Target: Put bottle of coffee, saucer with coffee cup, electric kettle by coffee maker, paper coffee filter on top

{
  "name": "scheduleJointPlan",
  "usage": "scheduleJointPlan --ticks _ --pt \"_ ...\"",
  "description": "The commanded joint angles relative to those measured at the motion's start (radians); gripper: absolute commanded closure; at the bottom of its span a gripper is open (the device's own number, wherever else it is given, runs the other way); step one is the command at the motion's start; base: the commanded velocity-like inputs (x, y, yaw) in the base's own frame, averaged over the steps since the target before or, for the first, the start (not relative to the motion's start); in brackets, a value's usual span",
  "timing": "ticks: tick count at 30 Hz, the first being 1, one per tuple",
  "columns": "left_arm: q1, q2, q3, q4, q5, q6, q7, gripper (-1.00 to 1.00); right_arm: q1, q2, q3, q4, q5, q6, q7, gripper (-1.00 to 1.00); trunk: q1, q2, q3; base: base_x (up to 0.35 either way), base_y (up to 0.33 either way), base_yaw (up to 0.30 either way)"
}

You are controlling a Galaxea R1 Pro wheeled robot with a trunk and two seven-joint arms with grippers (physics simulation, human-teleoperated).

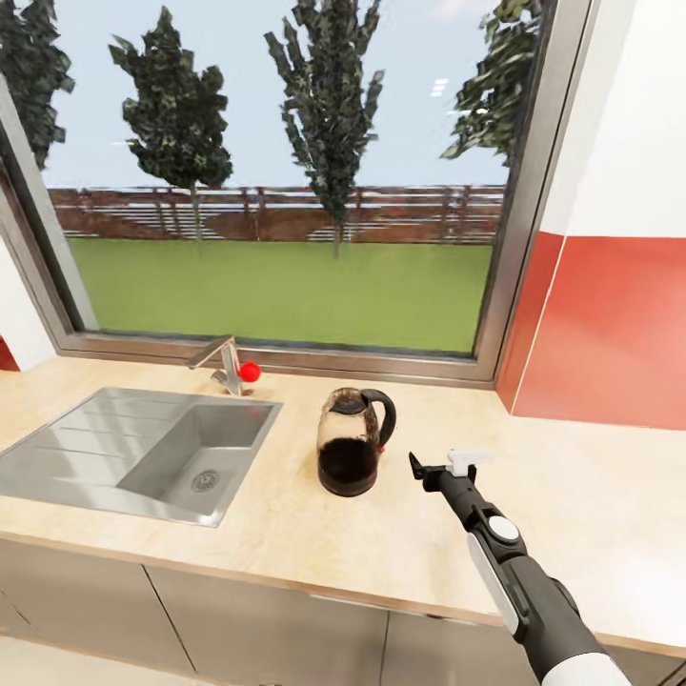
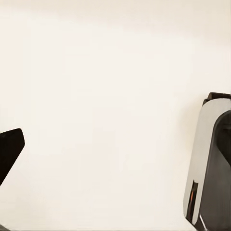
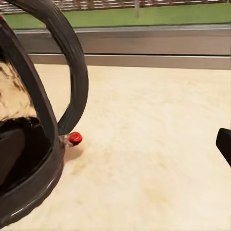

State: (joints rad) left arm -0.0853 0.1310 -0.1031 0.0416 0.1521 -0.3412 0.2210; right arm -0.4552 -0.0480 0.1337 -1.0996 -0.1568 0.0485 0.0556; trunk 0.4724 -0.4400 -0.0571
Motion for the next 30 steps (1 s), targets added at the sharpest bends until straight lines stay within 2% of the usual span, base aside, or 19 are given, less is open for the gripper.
scheduleJointPlan --ticks 1,7,30 --pt "0.002 -0.001 -0.009 0.004 0.009 -0.007 0.0 -1.0 0.0 -0.001 0.001 -0.002 -0.01 0.005 0.001 -1.0 0.001 -0.002 -0.002 0.001 0.0 0.274" --pt "0.005 -0.002 -0.009 0.004 0.009 -0.007 -0.001 -1.0 0.0 -0.001 0.0 -0.002 -0.01 0.004 0.001 -1.0 0.001 -0.002 -0.002 0.0 0.0 0.145" --pt "0.007 -0.002 -0.007 0.004 0.009 -0.007 -0.001 -1.0 0.0 -0.006 0.0 0.004 -0.007 0.004 -0.001 -1.0 0.001 -0.002 -0.002 0.054 0.022 0.003"
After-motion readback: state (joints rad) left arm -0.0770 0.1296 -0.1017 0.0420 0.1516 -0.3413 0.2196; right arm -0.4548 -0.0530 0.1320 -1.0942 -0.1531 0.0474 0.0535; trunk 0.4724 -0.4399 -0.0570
